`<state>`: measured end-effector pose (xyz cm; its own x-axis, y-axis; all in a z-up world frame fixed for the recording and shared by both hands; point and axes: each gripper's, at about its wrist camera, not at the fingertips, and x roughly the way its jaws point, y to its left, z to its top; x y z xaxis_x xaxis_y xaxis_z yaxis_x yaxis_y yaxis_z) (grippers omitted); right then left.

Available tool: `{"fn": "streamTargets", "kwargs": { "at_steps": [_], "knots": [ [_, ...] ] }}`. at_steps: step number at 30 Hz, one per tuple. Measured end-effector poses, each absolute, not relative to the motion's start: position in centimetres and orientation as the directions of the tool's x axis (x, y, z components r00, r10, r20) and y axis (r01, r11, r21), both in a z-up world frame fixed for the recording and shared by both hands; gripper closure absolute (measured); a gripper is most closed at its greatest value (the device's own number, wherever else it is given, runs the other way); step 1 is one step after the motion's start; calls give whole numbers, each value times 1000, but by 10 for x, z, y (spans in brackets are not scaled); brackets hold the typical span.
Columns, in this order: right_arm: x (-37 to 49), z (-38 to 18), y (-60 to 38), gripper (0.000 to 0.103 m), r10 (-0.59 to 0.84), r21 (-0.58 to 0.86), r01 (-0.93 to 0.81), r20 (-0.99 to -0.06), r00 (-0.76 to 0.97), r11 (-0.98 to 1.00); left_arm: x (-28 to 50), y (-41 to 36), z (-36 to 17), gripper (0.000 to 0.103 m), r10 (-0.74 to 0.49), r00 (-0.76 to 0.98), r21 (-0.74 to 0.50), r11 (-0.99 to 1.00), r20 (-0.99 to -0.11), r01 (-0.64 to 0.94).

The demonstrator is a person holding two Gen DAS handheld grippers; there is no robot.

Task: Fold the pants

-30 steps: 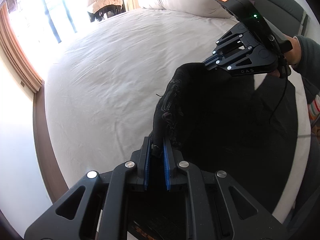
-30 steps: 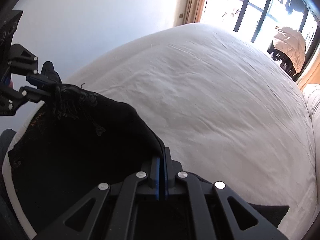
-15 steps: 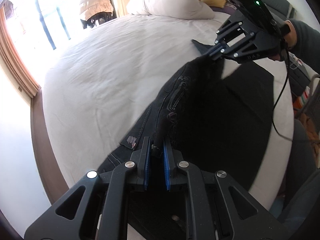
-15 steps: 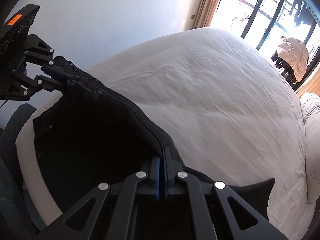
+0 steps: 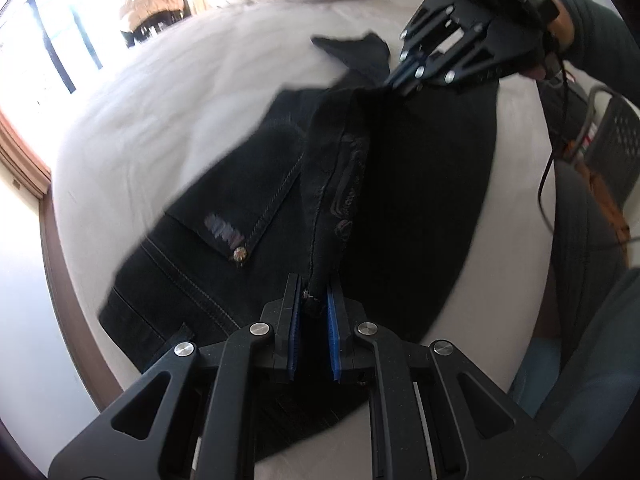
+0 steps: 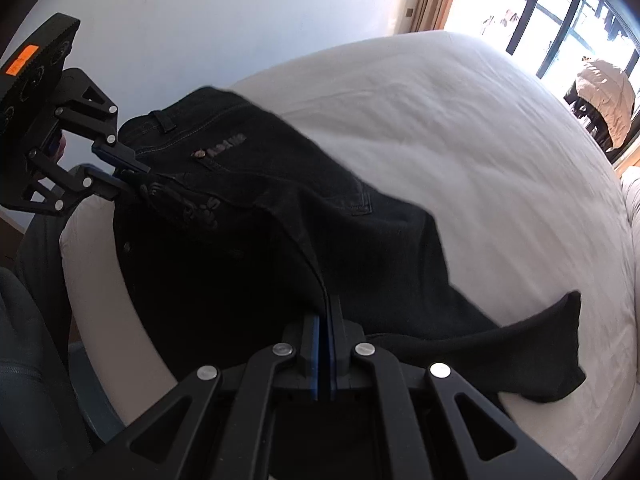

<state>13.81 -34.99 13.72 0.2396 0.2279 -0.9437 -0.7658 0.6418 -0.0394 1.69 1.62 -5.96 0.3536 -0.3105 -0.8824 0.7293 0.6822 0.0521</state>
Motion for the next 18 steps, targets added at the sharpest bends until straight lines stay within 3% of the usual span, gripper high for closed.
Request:
{"fn": "streamTargets", "kwargs": {
  "at_steps": [7,18],
  "knots": [
    [97,109,-357,99,219,-22,-736,-948,230,676,-8,19,-90,93,-279,322,59,666,-905,743],
    [30,81,-338,99,91,-215,-718,-928,362,661,-31,9,-105,93,-212,380,206,561,-901,802]
  ]
}}
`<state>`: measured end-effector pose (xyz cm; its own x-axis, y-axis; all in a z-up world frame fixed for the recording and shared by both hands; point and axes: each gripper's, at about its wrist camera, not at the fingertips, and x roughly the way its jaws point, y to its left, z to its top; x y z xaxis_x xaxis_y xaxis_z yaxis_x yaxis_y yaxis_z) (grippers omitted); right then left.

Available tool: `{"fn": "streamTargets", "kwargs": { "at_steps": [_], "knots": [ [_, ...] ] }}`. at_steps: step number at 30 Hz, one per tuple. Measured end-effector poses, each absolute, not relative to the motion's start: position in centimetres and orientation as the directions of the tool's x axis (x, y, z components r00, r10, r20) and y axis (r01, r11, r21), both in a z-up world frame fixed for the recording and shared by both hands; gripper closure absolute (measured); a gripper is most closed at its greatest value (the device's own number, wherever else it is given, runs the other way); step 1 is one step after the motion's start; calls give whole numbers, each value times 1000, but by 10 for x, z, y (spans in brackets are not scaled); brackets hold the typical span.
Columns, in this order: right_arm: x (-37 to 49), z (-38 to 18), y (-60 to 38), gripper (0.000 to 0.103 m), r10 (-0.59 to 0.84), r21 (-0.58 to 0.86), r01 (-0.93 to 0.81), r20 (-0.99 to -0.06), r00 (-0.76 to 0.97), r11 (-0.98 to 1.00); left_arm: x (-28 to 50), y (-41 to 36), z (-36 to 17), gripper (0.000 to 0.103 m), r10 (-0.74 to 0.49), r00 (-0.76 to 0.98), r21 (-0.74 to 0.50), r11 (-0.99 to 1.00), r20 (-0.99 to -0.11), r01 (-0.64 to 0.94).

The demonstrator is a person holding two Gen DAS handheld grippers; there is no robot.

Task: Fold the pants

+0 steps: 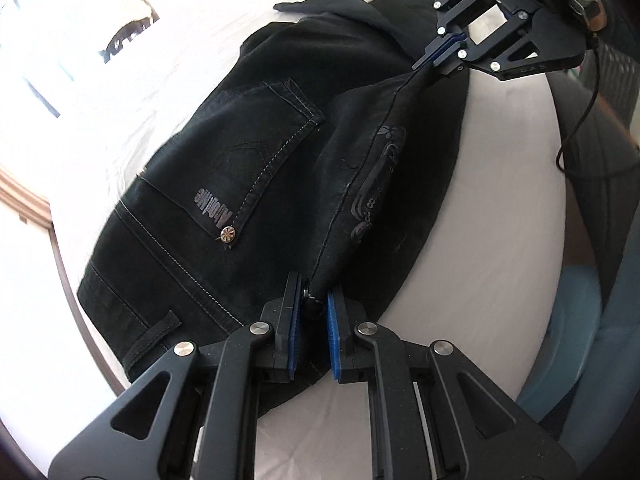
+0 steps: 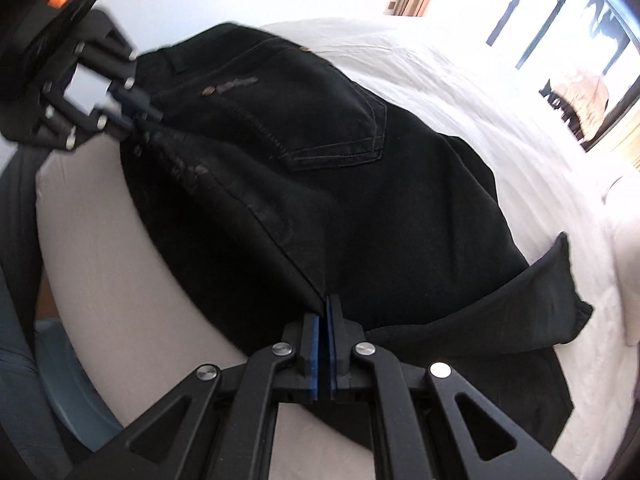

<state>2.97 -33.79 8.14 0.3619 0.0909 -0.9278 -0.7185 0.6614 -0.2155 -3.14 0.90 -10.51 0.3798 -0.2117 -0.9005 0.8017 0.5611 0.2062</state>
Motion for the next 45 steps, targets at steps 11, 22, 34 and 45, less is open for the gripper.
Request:
{"fn": "streamTargets", "kwargs": {
  "at_steps": [11,22,34,45],
  "knots": [
    [7,75,-325,99,61,-272,-723,-915,398,635,-57,11,-112,93,-179,431,307,473,-884,826],
    [17,65,-332,99,56,-274,-696,-910,411,663,-48,12,-120,91,-166,442,310,503,-882,807],
    [34,58,-356,75,82,-203,-615,-912,403,762,-61,40,-89,27,-238,420,191,629,-876,754],
    [49,89,-363,36,216,-79,-562,-872,439,823,-7,24,-43,27,-389,472,-25,792,-791,610]
  ]
}}
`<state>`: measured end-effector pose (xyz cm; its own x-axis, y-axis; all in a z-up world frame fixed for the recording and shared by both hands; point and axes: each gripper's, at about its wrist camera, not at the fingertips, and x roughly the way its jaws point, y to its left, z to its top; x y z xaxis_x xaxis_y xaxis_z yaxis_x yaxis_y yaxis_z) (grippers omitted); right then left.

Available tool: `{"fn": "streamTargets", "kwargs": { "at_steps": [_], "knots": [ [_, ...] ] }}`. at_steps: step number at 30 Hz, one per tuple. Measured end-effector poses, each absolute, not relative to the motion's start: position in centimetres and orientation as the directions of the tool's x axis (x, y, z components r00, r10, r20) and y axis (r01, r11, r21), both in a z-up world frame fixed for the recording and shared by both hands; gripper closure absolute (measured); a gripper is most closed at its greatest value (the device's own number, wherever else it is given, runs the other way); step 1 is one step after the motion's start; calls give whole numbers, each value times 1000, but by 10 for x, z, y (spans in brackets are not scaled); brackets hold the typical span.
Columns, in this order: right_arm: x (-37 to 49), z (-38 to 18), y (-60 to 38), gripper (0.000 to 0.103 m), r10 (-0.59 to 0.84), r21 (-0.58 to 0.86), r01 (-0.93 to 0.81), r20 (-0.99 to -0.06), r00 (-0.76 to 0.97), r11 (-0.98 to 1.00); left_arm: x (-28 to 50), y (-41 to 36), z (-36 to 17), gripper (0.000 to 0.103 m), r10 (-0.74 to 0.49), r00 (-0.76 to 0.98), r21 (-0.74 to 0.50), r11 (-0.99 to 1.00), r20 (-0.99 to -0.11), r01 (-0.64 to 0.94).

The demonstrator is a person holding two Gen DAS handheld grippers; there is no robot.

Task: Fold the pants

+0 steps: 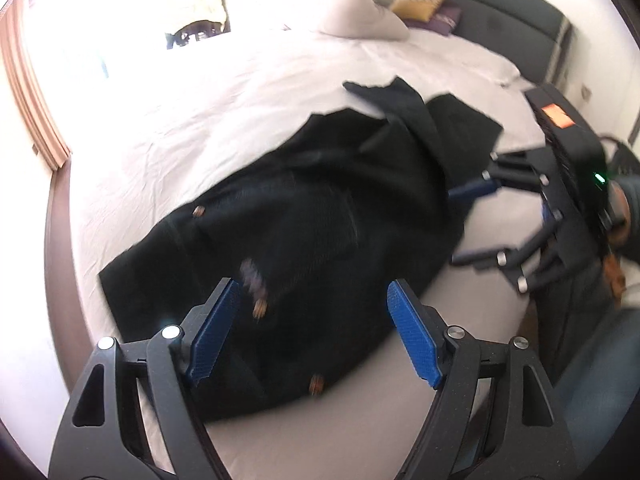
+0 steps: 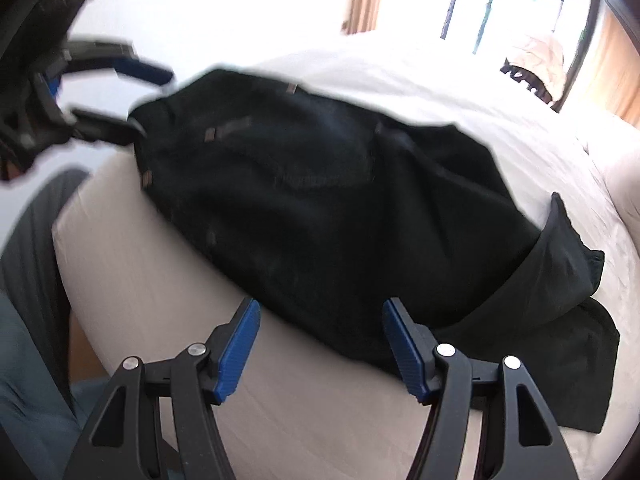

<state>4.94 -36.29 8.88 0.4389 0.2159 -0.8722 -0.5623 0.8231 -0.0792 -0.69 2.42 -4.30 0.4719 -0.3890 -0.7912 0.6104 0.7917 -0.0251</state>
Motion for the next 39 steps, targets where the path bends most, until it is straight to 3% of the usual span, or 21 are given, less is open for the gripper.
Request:
{"fn": "streamTargets", "kwargs": {
  "at_steps": [4,7,14,18,21,27,39],
  "knots": [
    [70,79,-370,37,225,-33,-511,-872,435,859,35,7,-88,27,-327,397,-72,841,-858,537],
    [76,44,-376,36,189,12,-467,-923,334,884,54,2,-123,27,-252,349,-52,868,-903,494],
    [86,75,-404,37,310,156,-375,-865,395,914,61,-20,-76,27,-308,423,-43,846,-852,531],
    [113,109,-439,37,310,208,-250,-814,491,945,81,-33,-98,27,-281,395,-44,857,-874,513],
    [145,130,-470,37,196,134,-150,-803,563,980,95,-38,-129,26,-227,347,-31,871,-910,490],
    [234,142,-524,37,0,12,18,-826,564,1000,97,-42,-137,22,-211,350,-16,874,-913,485],
    [363,65,-541,37,-202,-176,104,-912,358,979,85,-27,-137,22,-237,367,-33,874,-899,485]
  ]
}}
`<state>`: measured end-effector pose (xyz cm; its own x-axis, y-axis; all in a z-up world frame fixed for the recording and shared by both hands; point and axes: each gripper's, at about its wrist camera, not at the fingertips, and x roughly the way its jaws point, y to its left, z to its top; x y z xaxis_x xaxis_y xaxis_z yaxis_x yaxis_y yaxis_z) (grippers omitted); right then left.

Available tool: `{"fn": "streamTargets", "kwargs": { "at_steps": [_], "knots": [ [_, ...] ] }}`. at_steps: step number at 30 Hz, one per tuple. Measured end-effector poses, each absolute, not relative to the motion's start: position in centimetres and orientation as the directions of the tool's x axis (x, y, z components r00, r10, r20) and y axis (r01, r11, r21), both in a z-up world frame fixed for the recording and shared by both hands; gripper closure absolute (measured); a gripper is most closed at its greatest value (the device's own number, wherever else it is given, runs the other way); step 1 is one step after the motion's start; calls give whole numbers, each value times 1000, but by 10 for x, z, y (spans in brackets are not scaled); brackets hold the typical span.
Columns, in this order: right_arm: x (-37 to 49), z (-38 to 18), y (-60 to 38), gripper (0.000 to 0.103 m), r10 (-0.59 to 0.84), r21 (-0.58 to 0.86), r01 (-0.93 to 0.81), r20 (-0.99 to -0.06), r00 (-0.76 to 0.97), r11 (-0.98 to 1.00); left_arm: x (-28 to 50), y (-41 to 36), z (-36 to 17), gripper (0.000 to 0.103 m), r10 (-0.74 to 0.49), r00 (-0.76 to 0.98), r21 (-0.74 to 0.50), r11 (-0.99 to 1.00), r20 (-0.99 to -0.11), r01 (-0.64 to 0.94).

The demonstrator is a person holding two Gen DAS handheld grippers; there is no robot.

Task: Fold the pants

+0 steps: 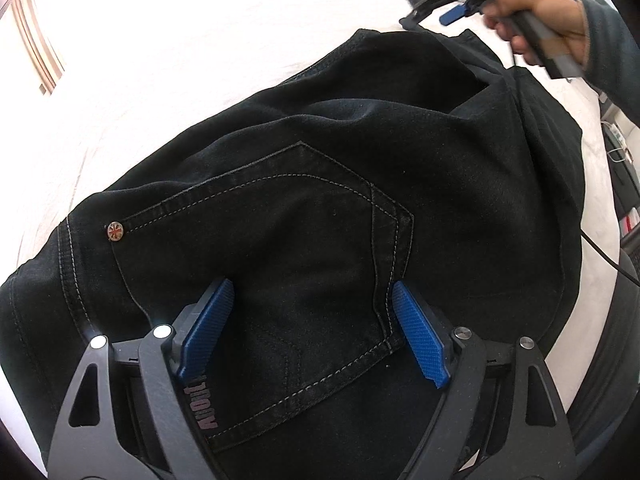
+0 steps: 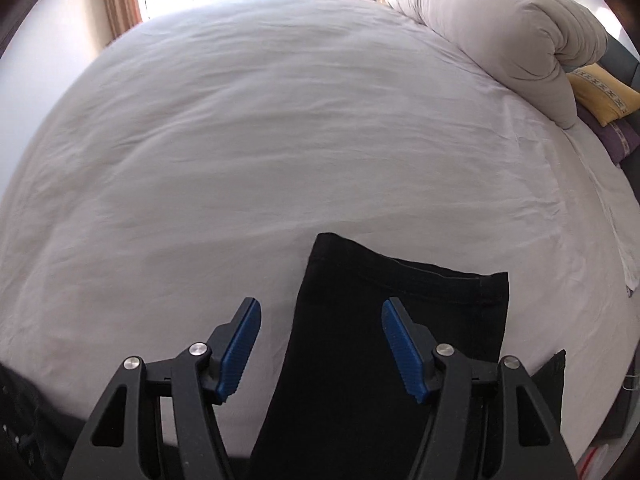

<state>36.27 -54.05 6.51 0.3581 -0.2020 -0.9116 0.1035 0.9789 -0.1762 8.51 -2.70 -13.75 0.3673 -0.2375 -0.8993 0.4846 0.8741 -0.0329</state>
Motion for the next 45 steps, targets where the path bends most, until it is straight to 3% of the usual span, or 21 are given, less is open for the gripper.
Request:
{"fn": "streamTargets", "kwargs": {
  "at_steps": [4,8,11,15,17,22,31,37,40,45],
  "knots": [
    [379,36,-543,37,-271,-241,148,-933,235,959,82,-17,-135,22,-245,372,-38,874,-895,485],
    [383,32,-543,38,-304,-270,165,-924,234,949,80,-13,-133,22,-248,376,-40,875,-893,483],
    [386,33,-544,71,-304,-272,161,-925,227,949,78,-12,-133,22,-249,378,-39,875,-892,483],
    [382,39,-547,94,-262,-226,174,-939,222,958,76,-12,-132,22,-246,378,-37,876,-892,482],
    [378,47,-550,97,-246,-205,183,-939,240,961,76,-12,-131,22,-244,378,-35,875,-893,482],
    [357,83,-575,99,-179,-95,238,-915,361,966,75,-12,-130,22,-239,374,-35,878,-896,478],
    [230,160,-679,99,-176,136,422,-765,620,896,76,-11,-127,15,-229,387,-50,906,-893,421],
    [131,122,-748,99,-204,299,600,-751,627,742,81,-19,-126,2,-215,363,-53,911,-907,408],
    [97,77,-769,99,-197,340,678,-787,585,652,81,-25,-126,0,-190,358,-32,915,-914,403],
    [75,51,-772,100,-204,380,707,-779,592,596,84,-28,-125,0,-178,353,-30,921,-919,388]
  ]
}}
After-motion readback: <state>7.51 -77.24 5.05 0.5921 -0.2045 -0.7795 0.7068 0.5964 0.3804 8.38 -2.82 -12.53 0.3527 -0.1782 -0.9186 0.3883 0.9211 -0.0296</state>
